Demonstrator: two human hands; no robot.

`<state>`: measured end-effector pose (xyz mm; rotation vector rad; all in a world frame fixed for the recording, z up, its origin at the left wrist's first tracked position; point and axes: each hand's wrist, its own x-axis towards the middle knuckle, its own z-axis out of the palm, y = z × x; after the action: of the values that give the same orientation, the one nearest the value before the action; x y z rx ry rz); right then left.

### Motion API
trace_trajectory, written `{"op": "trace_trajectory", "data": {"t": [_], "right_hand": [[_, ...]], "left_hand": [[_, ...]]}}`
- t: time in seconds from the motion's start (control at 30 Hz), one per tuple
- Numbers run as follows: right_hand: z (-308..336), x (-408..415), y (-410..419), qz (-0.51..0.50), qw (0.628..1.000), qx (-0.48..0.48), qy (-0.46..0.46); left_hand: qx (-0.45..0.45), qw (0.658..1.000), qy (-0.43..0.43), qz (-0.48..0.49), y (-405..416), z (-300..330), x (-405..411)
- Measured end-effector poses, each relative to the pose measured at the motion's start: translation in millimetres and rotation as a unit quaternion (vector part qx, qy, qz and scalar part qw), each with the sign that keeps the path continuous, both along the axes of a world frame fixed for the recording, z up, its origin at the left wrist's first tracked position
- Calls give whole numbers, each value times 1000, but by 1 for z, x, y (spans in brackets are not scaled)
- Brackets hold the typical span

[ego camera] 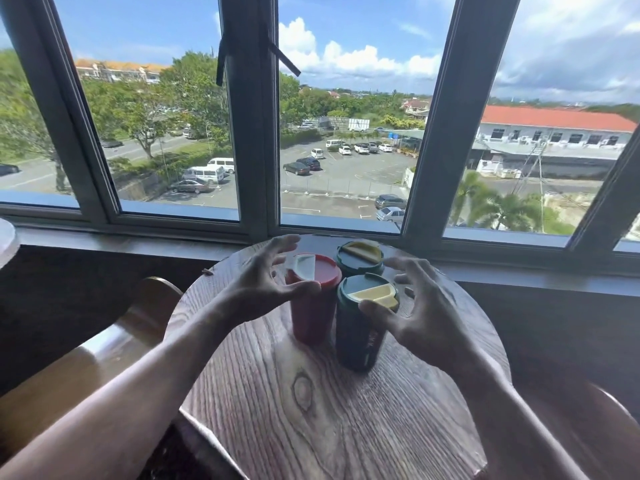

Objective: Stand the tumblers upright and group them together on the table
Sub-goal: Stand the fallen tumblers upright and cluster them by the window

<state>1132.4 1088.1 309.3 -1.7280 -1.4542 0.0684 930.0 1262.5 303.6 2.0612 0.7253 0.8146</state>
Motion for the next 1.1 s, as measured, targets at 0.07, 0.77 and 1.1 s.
{"op": "trace_trajectory", "data": {"t": [0.07,0.77,1.1], "right_hand": [[3,-5,3,-6,999,0,-48],[-6,1,5,26,999,-22,-17],[-6,3,1,30,999,-22,0]], "left_hand": [[82,996,19,30,-7,5,3],[169,978,68,105,-35,6,7],[141,981,75,108,-39,6,6]]}}
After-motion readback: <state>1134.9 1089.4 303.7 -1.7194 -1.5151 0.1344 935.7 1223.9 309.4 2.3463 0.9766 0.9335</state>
